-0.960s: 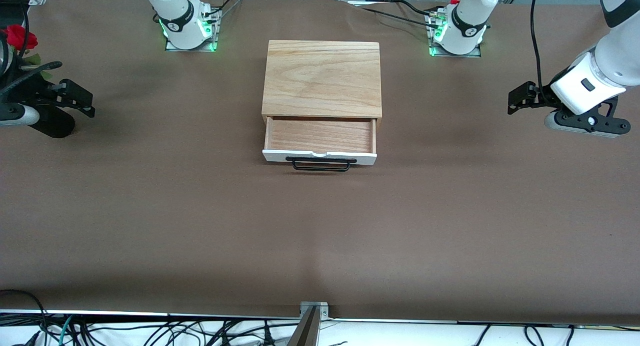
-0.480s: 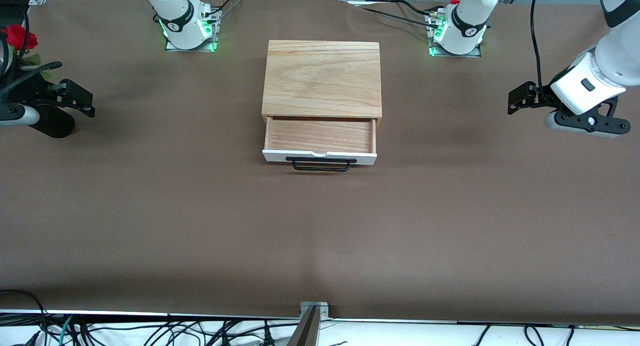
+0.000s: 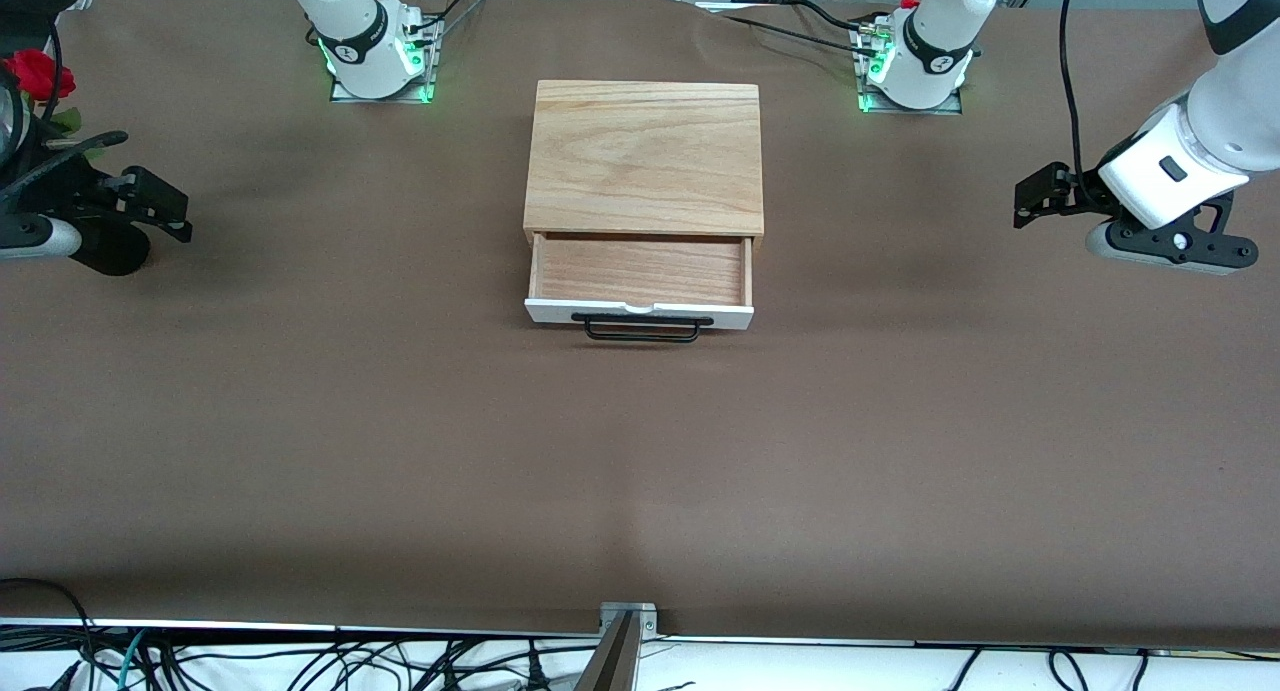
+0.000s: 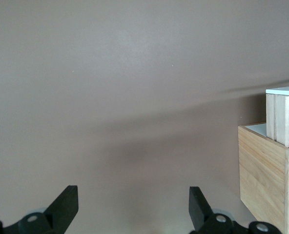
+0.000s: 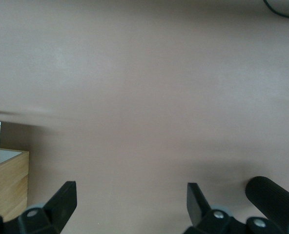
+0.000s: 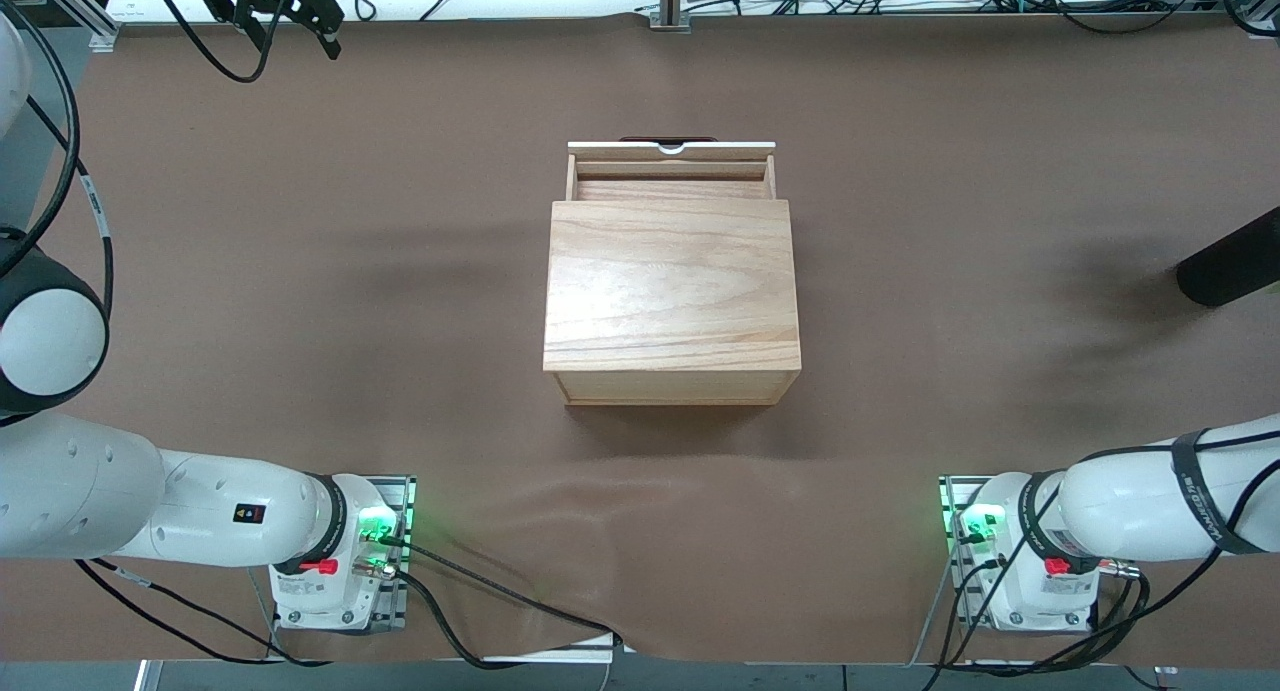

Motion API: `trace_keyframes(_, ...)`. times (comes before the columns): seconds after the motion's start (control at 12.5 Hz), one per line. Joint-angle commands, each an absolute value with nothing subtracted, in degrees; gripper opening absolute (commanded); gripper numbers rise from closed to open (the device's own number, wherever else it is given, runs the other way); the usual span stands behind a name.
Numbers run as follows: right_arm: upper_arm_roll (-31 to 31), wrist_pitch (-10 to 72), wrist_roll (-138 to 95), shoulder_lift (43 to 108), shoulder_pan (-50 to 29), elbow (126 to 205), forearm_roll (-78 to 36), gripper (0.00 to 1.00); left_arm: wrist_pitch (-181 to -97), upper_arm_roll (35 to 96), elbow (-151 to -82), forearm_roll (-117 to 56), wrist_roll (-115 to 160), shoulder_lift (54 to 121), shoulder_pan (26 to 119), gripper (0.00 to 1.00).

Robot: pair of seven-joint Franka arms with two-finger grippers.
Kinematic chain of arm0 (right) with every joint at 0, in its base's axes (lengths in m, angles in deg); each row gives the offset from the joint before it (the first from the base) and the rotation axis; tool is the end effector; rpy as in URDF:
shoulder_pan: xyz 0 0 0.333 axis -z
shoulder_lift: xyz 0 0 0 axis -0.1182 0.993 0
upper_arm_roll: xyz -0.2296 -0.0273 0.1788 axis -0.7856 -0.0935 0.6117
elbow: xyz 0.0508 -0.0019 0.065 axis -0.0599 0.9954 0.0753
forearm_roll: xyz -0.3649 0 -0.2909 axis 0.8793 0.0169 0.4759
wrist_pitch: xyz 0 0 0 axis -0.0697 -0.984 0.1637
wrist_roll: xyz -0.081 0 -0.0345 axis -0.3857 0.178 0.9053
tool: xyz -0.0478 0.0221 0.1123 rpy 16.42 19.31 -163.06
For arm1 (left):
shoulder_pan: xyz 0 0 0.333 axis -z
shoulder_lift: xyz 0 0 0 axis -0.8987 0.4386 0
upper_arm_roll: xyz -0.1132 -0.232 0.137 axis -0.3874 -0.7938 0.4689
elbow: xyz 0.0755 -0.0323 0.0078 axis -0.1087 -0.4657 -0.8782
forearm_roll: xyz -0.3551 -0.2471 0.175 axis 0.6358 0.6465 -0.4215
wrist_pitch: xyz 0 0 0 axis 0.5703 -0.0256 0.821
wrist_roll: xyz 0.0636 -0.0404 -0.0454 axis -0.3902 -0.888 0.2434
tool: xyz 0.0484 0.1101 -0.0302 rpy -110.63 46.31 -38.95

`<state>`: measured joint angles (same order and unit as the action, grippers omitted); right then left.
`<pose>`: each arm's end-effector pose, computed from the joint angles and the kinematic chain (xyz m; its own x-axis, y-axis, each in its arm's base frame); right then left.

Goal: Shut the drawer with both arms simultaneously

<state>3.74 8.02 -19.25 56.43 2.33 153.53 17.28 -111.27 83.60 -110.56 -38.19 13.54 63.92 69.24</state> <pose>0.6546 0.0284 0.5684 0.9946 0.1018 0.0204 0.1012 -0.9944 0.0318 0.6269 -0.0637 0.5262 0.9835 -0.1395 -0.1156 -0.1371 -0.9901 0.0288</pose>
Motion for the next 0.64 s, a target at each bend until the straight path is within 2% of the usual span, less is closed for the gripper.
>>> trace_keyframes(0.0, 3.88, 8.34, -19.47, 55.8, 3.1, 154.41, 16.61, 1.0, -110.34, 83.36, -108.67, -38.75, 13.92, 64.68, 69.7, 1.0)
trace_keyframes(0.48, 4.49, 7.27, -20.87, 58.43, 1.52, 154.41, 16.09, 1.0, -110.69, 83.36, -108.59, -36.83, 13.84, 65.38, 69.79, 1.0)
trace_keyframes(0.56, 4.76, 7.45, -23.67, 59.75, 1.26, 154.32, 11.73, 1.0, -110.78, 83.36, -107.98, -35.86, 13.84, 65.55, 69.87, 1.0)
